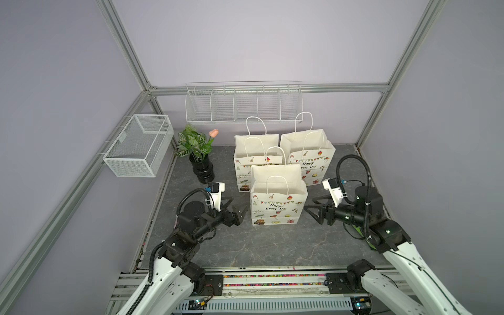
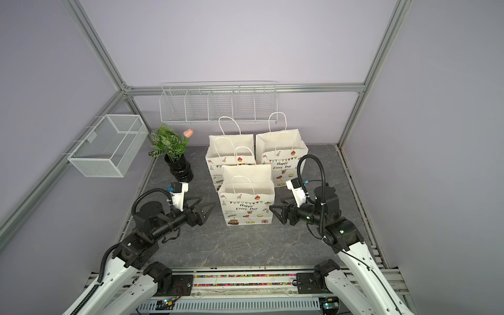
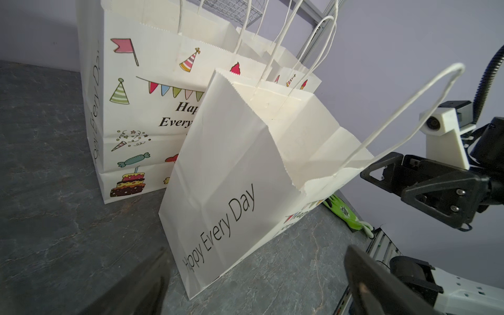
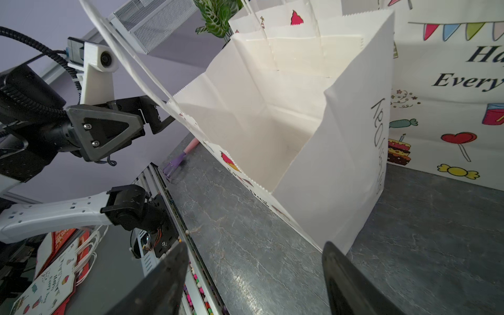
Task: Put away the paper bag
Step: Pick up the paper bag from the center of the board.
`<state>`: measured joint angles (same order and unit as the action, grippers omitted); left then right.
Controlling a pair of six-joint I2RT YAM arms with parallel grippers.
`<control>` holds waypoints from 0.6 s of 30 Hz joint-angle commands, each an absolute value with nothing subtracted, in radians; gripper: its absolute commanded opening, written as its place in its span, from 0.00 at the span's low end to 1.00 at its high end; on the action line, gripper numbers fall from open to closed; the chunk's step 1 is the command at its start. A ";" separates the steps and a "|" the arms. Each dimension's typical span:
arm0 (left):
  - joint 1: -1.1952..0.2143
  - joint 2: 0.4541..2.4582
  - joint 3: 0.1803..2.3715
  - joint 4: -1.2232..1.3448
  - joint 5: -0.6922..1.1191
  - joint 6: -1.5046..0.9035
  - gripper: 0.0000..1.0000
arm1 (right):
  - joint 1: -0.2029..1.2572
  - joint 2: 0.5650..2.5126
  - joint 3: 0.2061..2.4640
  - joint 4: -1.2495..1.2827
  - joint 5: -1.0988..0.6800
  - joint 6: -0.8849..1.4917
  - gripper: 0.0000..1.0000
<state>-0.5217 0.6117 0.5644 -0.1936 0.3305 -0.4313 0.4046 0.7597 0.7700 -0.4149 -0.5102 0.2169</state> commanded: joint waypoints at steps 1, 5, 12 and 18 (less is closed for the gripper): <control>-0.529 0.624 0.559 -0.171 0.335 -0.440 0.99 | 0.453 0.795 0.803 -0.422 -0.386 0.166 0.78; -0.528 0.649 0.551 -0.160 0.328 -0.428 0.99 | 0.518 0.863 0.850 -0.429 -0.281 0.116 0.78; -0.540 0.782 0.546 -0.070 0.361 -0.415 1.00 | 0.557 0.962 0.895 -0.379 -0.198 0.071 0.77; -0.562 0.864 0.571 -0.049 0.368 -0.386 1.00 | 0.558 1.000 0.902 -0.351 -0.215 0.069 0.71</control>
